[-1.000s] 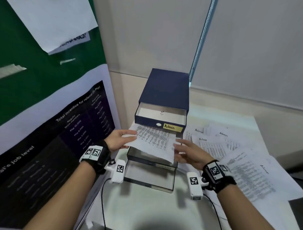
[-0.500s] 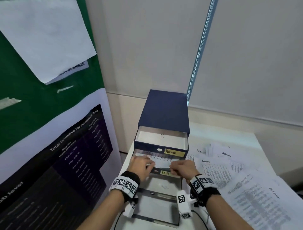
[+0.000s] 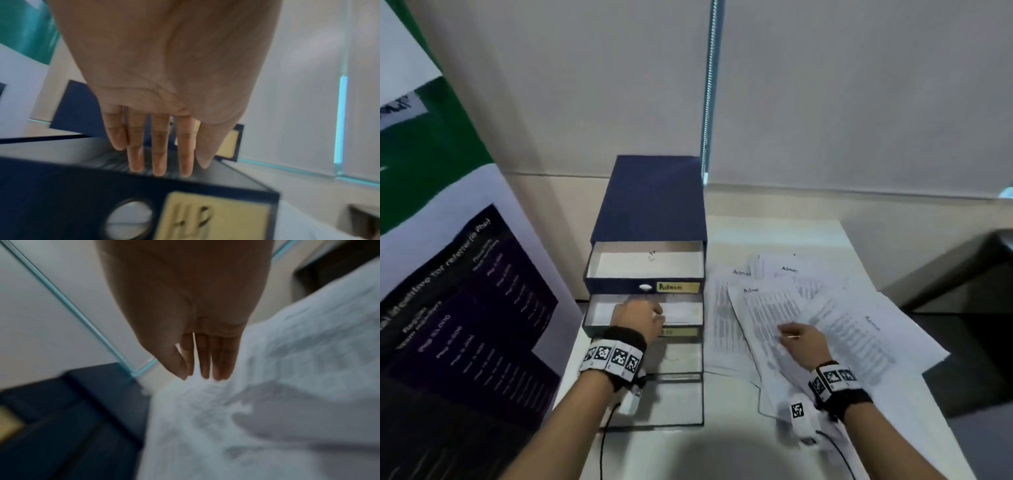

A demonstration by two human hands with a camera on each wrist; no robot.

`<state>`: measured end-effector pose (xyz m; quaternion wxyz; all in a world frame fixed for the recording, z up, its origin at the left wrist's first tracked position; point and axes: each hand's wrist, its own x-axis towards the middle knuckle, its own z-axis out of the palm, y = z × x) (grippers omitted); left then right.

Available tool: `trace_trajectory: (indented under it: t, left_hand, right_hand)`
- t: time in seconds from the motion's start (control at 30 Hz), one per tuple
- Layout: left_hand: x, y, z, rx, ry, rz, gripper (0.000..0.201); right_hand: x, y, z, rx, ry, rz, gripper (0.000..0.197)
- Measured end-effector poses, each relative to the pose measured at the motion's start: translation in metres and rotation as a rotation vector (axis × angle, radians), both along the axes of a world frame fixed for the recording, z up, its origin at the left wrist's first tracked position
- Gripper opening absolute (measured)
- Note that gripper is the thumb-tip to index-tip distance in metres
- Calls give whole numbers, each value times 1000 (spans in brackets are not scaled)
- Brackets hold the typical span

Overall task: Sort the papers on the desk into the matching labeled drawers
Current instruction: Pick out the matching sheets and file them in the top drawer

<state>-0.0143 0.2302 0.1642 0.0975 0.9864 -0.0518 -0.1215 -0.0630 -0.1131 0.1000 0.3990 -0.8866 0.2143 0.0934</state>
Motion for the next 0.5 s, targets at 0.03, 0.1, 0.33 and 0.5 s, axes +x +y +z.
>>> trace_trajectory:
  t: [0.03, 0.1, 0.33, 0.5]
  left_hand:
    - [-2, -13, 7, -69, -52, -16, 22]
    - [-9, -45, 15, -263, -129, -62, 12]
    - [-24, -181, -27, -456, 202, -161, 12]
    - [-33, -256, -88, -250, 421, -90, 51]
  right_hand:
    - [-8, -29, -14, -157, 88, -2, 38]
    - [-25, -77, -43, -320, 258, -25, 59]
    - [-84, -100, -97, -420, 439, 392, 72]
    - [-92, -138, -89, -195, 109, 300, 34]
